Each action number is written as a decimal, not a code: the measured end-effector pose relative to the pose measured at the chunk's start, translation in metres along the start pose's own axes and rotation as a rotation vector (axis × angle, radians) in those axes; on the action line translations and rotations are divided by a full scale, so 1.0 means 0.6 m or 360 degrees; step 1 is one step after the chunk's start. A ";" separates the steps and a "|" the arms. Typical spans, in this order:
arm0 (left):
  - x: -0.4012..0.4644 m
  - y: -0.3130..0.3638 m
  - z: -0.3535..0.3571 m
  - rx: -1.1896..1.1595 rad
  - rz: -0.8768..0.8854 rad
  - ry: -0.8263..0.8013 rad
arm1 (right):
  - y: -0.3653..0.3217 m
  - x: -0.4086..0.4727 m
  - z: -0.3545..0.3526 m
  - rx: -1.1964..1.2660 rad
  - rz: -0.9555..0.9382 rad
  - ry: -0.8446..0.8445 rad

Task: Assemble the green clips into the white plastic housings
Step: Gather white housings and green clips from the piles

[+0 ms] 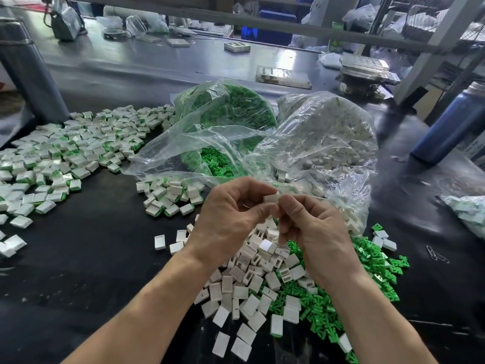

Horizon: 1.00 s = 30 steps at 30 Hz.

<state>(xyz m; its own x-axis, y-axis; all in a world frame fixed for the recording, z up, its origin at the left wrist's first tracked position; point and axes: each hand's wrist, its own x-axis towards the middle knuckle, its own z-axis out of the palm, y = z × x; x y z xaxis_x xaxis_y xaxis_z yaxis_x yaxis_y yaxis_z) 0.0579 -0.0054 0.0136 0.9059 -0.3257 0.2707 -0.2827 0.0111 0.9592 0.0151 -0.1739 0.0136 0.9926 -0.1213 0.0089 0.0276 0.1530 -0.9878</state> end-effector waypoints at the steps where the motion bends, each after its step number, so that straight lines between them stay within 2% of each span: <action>1: 0.001 -0.002 0.000 0.0037 0.0003 -0.0003 | 0.000 0.000 -0.001 -0.0039 0.0002 -0.0016; 7: 0.001 -0.007 -0.008 0.0255 0.0084 -0.0046 | -0.005 0.002 -0.012 -0.0249 -0.0015 -0.0137; 19: 0.005 -0.009 -0.016 0.0304 0.0151 -0.0158 | -0.009 0.002 -0.017 -0.0473 -0.0013 -0.0198; 26: 0.004 -0.011 -0.008 0.0212 0.0190 -0.0019 | -0.006 -0.006 0.000 -0.0177 -0.0002 -0.0079; 30: 0.003 -0.014 -0.006 0.0174 0.0166 -0.0045 | -0.007 -0.009 0.003 -0.0245 -0.0002 -0.0023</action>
<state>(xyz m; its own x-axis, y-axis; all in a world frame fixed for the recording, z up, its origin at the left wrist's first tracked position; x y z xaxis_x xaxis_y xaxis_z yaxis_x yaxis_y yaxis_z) 0.0628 -0.0028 0.0061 0.8609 -0.3547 0.3648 -0.4090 -0.0560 0.9108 0.0099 -0.1722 0.0179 0.9942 -0.1073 0.0114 0.0115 0.0005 -0.9999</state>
